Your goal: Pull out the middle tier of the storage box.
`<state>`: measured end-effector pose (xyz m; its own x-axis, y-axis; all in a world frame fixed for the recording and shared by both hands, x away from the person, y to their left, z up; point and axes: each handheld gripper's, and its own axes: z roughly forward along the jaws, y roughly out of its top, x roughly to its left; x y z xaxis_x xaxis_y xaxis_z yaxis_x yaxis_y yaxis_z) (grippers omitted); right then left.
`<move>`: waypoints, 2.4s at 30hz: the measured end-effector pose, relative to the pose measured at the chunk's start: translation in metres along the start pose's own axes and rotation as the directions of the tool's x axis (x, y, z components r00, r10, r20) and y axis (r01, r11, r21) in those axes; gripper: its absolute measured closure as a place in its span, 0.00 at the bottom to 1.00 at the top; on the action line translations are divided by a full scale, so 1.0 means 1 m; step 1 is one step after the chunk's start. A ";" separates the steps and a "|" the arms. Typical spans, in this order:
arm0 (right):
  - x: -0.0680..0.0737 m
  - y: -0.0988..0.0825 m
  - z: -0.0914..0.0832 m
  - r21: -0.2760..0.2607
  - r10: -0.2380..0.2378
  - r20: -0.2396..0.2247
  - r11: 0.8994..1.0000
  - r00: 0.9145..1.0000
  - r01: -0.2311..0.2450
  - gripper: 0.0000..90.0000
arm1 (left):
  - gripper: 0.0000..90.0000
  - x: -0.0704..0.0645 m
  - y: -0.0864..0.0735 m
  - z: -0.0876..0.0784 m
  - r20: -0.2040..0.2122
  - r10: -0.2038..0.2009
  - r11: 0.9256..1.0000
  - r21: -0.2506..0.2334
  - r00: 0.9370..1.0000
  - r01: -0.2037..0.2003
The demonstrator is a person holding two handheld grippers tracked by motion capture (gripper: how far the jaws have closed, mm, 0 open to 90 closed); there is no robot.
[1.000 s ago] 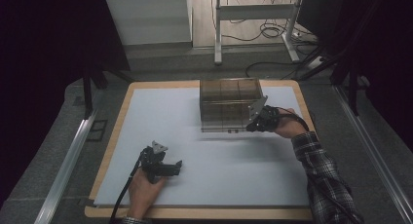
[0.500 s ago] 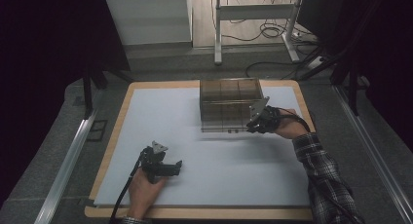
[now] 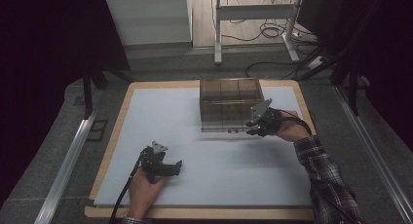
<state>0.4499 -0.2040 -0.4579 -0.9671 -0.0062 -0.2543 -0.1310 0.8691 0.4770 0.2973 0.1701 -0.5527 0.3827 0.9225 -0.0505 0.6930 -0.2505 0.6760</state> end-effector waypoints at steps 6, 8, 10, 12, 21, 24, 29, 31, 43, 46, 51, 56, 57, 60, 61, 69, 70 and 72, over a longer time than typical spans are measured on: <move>0.006 0.003 -0.004 -0.009 0.017 0.027 1.000 0.999 -0.017 0.68 | 0.00 0.000 0.000 0.000 0.000 0.000 1.000 0.000 1.000 0.000; 0.008 0.004 -0.004 -0.021 0.025 0.030 0.999 0.999 -0.025 0.66 | 0.00 0.000 0.000 0.000 0.000 0.000 1.000 0.000 1.000 0.000; 0.010 0.004 -0.005 -0.027 0.031 0.036 0.999 0.999 -0.030 0.65 | 0.00 0.000 0.000 0.000 0.000 -0.001 1.000 0.000 1.000 0.001; 0.011 0.004 -0.006 -0.028 0.033 0.040 0.999 0.999 -0.032 0.64 | 0.00 0.000 0.000 0.000 0.000 -0.001 1.000 0.000 1.000 0.001; 0.018 0.006 -0.011 -0.059 0.074 0.076 0.996 0.994 -0.070 0.57 | 0.00 0.000 0.000 0.000 0.000 0.000 1.000 0.000 1.000 0.000; 0.023 0.007 -0.013 -0.073 0.105 0.080 0.992 0.991 -0.100 0.54 | 0.00 0.000 0.000 0.000 0.000 0.000 1.000 0.000 1.000 0.000; 0.031 0.005 -0.015 -0.098 0.149 0.085 0.985 0.985 -0.140 0.52 | 0.00 0.000 0.000 0.000 0.000 0.000 1.000 0.000 1.000 0.000; 0.033 0.005 -0.015 -0.101 0.159 0.085 0.983 0.984 -0.151 0.51 | 0.00 0.000 0.000 0.000 0.000 0.000 1.000 0.000 1.000 0.000; 0.053 -0.004 -0.015 -0.141 0.270 0.087 0.956 0.959 -0.256 0.36 | 0.00 0.000 0.000 0.000 0.000 0.000 1.000 0.000 1.000 0.000; 0.058 -0.006 -0.015 -0.150 0.288 0.099 0.950 0.952 -0.272 0.31 | 0.00 0.000 0.000 0.000 0.000 -0.001 1.000 0.000 1.000 0.001; 0.067 -0.011 -0.015 -0.168 0.337 0.119 0.934 0.934 -0.316 0.23 | 0.00 0.000 0.000 0.000 0.001 0.001 1.000 0.000 1.000 -0.001; 0.075 -0.017 -0.017 -0.198 0.385 0.129 0.913 0.914 -0.357 0.19 | 0.00 0.000 0.000 0.000 -0.001 -0.005 1.000 -0.003 1.000 0.005; 0.077 -0.018 -0.018 -0.205 0.397 0.128 0.907 0.909 -0.368 0.19 | 0.00 0.000 0.000 0.000 -0.001 -0.005 1.000 -0.003 1.000 0.005; 0.083 -0.021 -0.019 -0.218 0.415 0.135 0.898 0.900 -0.381 0.16 | 0.00 -0.001 0.000 0.000 -0.001 -0.010 1.000 -0.006 1.000 0.010; 0.085 -0.022 -0.020 -0.221 0.422 0.137 0.895 0.896 -0.388 0.15 | 0.00 -0.001 0.000 0.000 -0.001 -0.009 1.000 -0.006 1.000 0.009; 0.102 -0.030 -0.023 -0.239 0.479 0.150 0.866 0.865 -0.439 0.10 | 0.00 0.000 0.000 0.000 -0.001 -0.005 1.000 -0.002 1.000 0.005; 0.104 -0.031 -0.023 -0.240 0.485 0.151 0.863 0.861 -0.445 0.10 | 0.00 0.000 0.000 0.000 -0.001 -0.005 1.000 -0.003 1.000 0.005; 0.109 -0.033 -0.023 -0.241 0.491 0.151 0.860 0.858 -0.450 0.09 | 0.00 0.000 0.000 0.000 -0.001 -0.005 1.000 -0.003 1.000 0.005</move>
<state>0.3439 -0.2445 -0.4816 -0.8610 0.4964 -0.1107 0.2699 0.6306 0.7277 0.2972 0.1697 -0.5527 0.3789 0.9239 -0.0531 0.6932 -0.2453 0.6778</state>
